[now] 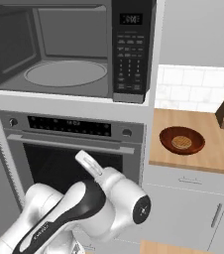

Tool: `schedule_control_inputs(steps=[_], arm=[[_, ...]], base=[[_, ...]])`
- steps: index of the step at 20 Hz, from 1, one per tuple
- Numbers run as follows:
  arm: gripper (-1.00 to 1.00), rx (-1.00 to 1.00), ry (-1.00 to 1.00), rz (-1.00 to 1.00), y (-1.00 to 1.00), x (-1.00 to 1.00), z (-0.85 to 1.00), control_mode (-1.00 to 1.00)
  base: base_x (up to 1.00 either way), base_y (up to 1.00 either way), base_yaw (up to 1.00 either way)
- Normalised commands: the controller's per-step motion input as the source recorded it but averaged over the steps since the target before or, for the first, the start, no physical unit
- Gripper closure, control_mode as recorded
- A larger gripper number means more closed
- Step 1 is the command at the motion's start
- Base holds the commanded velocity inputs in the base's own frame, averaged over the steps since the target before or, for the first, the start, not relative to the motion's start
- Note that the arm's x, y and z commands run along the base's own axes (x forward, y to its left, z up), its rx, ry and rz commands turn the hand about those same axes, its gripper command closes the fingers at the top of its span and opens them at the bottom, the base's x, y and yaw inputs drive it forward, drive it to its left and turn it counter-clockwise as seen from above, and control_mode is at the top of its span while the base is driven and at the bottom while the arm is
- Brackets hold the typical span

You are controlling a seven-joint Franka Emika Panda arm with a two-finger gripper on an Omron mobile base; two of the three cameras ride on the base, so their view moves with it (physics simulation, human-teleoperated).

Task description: Open the microwave, place the bowl with waffle inside the microwave, then close the microwave door and turn it on.

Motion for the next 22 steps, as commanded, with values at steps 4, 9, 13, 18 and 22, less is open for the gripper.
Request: schedule_control_inputs(steps=[4, 9, 13, 18, 22], arm=[[-1.00, 0.02, 0.28, -0.48, -1.00, 0.09, 0.00, -1.00], [-1.00, 0.05, 0.34, -0.31, -1.00, 0.18, 0.00, -1.00], [-1.00, 0.11, 0.35, -0.25, -1.00, 0.30, 0.04, -1.00], [-1.00, 0.25, 0.33, -0.16, -1.00, 0.51, 0.04, -1.00], [-1.00, 0.38, 0.26, -0.09, -1.00, 0.69, -0.02, -1.00]], base=[[0.00, 0.00, 0.00], [0.00, 0.00, 0.00], [0.00, 0.00, 0.00], [0.00, 0.00, 0.00], [0.00, 0.00, 0.00]])
